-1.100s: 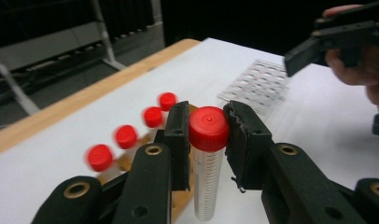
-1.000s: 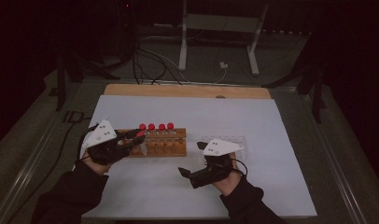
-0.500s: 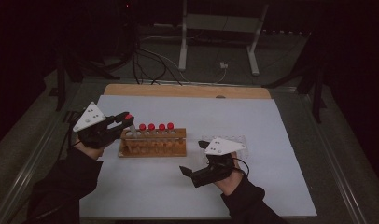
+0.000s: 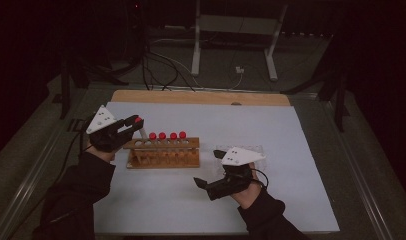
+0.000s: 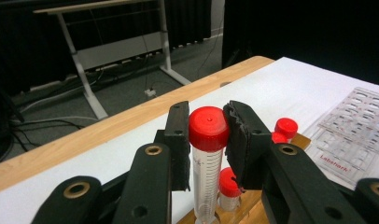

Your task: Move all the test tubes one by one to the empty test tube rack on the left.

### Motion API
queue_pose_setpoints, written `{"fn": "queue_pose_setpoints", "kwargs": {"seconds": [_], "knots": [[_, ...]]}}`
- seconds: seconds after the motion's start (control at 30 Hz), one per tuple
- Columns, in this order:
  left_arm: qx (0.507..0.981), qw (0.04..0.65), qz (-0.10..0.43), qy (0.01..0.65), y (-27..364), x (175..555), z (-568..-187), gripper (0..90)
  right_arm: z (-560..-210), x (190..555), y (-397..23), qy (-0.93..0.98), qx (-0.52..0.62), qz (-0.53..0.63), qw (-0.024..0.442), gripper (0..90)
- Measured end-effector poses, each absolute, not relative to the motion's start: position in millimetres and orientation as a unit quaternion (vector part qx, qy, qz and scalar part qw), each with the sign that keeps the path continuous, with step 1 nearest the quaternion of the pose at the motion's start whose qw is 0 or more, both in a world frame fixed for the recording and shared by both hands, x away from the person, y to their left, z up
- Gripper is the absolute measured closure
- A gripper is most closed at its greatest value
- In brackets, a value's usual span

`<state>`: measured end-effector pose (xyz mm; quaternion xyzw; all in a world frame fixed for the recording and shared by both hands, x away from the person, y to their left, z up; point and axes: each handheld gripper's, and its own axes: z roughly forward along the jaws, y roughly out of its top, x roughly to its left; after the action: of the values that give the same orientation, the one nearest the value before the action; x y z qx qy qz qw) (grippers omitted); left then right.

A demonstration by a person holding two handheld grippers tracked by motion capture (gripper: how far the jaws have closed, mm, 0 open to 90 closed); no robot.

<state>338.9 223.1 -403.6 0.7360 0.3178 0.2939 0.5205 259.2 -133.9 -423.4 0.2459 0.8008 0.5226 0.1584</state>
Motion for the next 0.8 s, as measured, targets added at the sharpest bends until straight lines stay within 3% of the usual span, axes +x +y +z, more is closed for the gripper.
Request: {"fn": "queue_pose_setpoints", "kwargs": {"seconds": [0.8], "knots": [[0.754, 0.502, 0.258, 0.336, 219, 347, -447, 72.0, -424, 260, -138, 0.802, 0.245, 0.52, 0.16, 0.0]]}}
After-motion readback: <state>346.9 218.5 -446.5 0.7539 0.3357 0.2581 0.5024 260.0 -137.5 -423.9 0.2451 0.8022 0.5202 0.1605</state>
